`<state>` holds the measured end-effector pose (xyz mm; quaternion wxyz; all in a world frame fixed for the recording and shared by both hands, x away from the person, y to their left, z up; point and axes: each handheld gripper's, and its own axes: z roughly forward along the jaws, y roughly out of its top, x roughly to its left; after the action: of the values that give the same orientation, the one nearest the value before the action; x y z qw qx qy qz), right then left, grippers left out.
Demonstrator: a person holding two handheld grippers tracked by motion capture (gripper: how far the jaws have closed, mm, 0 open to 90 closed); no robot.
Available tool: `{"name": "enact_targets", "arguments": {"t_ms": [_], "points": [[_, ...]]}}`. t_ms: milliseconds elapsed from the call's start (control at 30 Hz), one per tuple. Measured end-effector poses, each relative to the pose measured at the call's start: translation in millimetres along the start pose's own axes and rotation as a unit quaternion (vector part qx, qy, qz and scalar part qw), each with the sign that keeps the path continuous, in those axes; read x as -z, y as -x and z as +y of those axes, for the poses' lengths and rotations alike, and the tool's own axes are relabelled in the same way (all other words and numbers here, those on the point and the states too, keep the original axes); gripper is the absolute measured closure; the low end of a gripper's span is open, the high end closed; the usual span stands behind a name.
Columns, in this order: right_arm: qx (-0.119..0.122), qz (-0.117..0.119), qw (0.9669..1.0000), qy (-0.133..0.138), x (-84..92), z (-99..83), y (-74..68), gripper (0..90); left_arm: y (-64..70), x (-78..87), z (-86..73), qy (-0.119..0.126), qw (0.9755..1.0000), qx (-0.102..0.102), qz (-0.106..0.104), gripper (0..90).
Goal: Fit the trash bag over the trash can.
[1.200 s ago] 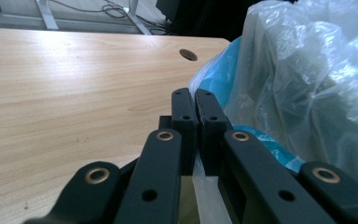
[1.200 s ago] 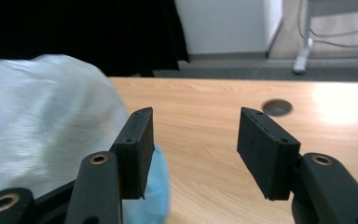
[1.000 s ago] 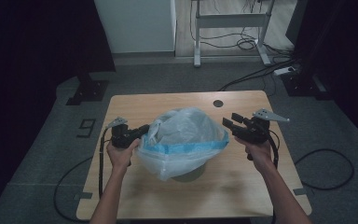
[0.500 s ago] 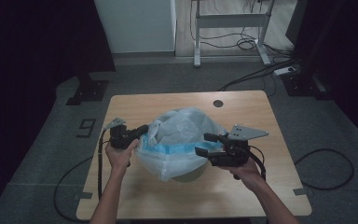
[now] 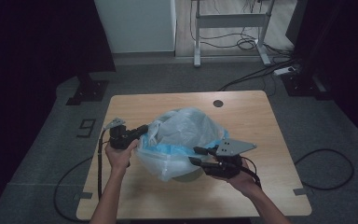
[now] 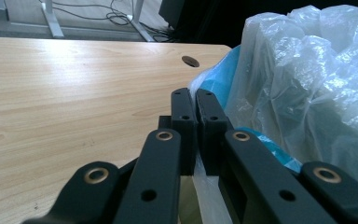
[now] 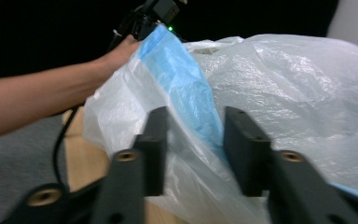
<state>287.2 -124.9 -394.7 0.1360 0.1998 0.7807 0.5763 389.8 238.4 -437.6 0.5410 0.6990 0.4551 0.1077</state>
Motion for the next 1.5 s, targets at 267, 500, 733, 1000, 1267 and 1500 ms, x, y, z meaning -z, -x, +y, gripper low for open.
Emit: {"name": "enact_targets", "arguments": {"t_ms": [267,500,733,1000,1267,1500], "points": [[0.004,0.002,0.9999,0.012,7.0,-2.3,-5.9,88.9,-0.3,2.6,-0.8,0.006,1.0000,0.000,0.005,86.9],[0.001,0.027,0.9991,0.033,21.4,-24.9,-21.8,89.0,-3.0,8.1,-4.8,0.004,1.0000,-0.001,0.004,87.0],[-0.030,0.037,0.9988,0.013,17.6,-77.1,-23.2,89.0,-0.9,7.6,-8.3,-0.005,1.0000,-0.001,-0.004,88.3],[-0.057,0.026,0.9975,-0.033,-13.9,-115.8,-5.0,89.0,4.3,6.4,-14.1,-0.024,0.9996,-0.016,-0.003,89.6],[-0.083,0.022,0.9959,-0.027,-14.8,-128.1,5.6,81.1,4.4,7.3,-18.8,-0.024,0.9996,-0.014,-0.005,89.6],[-0.095,-0.035,0.9942,0.037,30.8,-109.4,17.2,57.7,2.5,8.4,-19.3,-0.018,0.9998,-0.010,-0.002,89.4]]}}
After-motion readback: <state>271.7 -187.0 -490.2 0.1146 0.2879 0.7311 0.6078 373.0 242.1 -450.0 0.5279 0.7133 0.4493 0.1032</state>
